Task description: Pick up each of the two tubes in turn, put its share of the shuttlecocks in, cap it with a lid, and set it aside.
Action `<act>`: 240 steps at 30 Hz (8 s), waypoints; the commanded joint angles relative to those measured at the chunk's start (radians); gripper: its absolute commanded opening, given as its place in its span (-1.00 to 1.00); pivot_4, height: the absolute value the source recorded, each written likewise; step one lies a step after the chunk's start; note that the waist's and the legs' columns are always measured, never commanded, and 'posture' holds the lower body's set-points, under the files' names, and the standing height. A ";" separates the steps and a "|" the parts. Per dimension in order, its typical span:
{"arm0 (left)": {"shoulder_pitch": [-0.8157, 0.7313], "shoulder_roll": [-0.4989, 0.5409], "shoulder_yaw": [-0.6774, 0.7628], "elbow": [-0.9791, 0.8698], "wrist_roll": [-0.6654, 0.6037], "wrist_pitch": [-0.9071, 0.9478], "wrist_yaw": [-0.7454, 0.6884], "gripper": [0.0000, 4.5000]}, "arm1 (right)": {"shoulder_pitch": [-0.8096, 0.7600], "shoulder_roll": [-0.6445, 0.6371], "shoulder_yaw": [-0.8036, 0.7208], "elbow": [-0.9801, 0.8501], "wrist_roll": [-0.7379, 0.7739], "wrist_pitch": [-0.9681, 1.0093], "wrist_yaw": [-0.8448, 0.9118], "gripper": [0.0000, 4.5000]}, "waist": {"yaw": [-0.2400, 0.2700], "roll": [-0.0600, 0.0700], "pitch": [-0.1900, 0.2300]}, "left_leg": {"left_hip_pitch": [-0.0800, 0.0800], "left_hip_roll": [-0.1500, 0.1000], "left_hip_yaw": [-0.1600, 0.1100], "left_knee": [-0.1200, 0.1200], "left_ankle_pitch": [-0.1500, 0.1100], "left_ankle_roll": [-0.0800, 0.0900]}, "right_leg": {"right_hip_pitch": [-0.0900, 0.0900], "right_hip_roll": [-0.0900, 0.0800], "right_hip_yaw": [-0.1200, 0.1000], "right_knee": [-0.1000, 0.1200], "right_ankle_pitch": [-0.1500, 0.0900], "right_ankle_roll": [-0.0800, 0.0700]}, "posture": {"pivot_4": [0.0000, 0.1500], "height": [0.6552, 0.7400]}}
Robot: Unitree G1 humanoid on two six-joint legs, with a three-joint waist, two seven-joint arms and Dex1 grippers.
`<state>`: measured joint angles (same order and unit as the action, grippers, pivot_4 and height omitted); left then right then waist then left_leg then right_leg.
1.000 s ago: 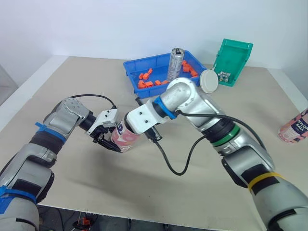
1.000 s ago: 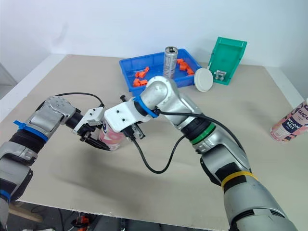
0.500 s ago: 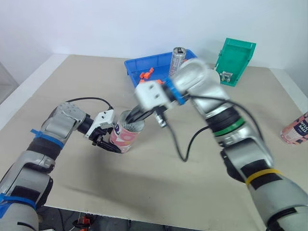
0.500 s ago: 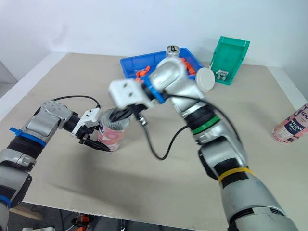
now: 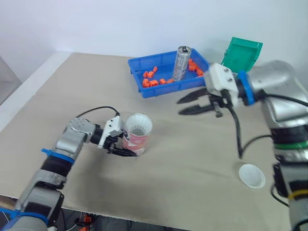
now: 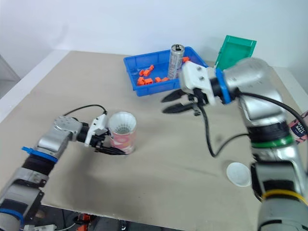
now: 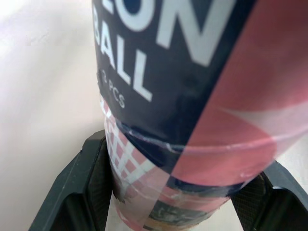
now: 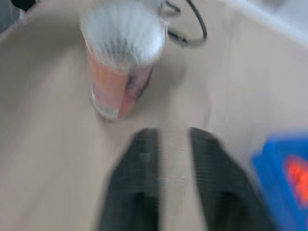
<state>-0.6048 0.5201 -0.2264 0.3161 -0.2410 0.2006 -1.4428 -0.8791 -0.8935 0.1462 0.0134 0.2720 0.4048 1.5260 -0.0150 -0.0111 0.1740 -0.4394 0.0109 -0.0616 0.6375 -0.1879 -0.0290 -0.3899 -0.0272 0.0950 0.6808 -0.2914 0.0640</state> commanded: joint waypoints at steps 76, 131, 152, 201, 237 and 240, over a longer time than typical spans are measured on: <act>0.088 -0.089 -0.105 -0.014 -0.002 -0.001 0.180 0.25 | -0.387 0.200 0.278 0.051 -0.087 -0.113 0.084 -0.99 | -0.033 0.002 0.001 | 0.018 0.009 0.006 -0.001 0.002 0.000 | 0.010 0.009 0.002 0.001 0.005 -0.004 | 1.00 1.00; 0.097 -0.034 -0.082 -0.033 -0.004 0.036 0.186 0.25 | -0.552 0.215 0.381 0.145 0.005 -0.412 0.088 -0.99 | -0.037 0.002 0.002 | 0.018 0.022 0.006 -0.006 0.004 0.000 | 0.002 0.025 0.005 0.002 0.007 -0.012 | 1.00 1.00; 0.107 -0.034 -0.075 -0.052 -0.010 0.053 0.191 0.25 | -0.457 0.199 0.448 0.083 -0.077 -0.469 0.088 -0.99 | -0.037 0.002 0.002 | 0.017 0.022 0.007 -0.007 0.004 0.000 | 0.002 0.025 0.005 0.002 0.007 -0.012 | 1.00 1.00; 0.104 -0.038 -0.073 -0.037 -0.010 0.047 0.197 0.25 | -0.560 0.217 0.470 0.120 0.021 -0.486 0.088 -0.99 | -0.036 0.002 0.002 | 0.017 0.022 0.007 -0.009 0.005 -0.001 | 0.001 0.024 0.005 0.002 0.007 -0.012 | 1.00 1.00; 0.114 -0.034 -0.066 -0.055 -0.019 0.064 0.201 0.25 | -0.467 0.324 0.276 0.139 0.014 -0.232 0.078 0.16 | -0.034 0.000 0.001 | 0.018 0.022 0.005 -0.013 0.009 -0.002 | 0.000 0.025 0.003 0.002 0.008 -0.014 | 1.00 1.00; 0.114 -0.032 -0.066 -0.053 -0.019 0.061 0.200 0.25 | -0.458 0.267 0.280 0.105 0.085 -0.196 0.088 0.16 | -0.033 -0.001 0.001 | 0.017 0.022 0.005 -0.015 0.011 -0.006 | 0.000 0.024 0.003 0.001 0.008 -0.013 | 1.00 1.00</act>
<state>-0.5077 0.4548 -0.2989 0.2237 -0.3139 0.2476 -1.2727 -1.3229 -0.6086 0.4579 0.1494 0.3115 0.1880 1.5747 -0.0484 -0.0117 0.1755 -0.4224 0.0327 -0.0564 0.6219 -0.1775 -0.0347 -0.3902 -0.0034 0.0985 0.6820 -0.2840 0.0505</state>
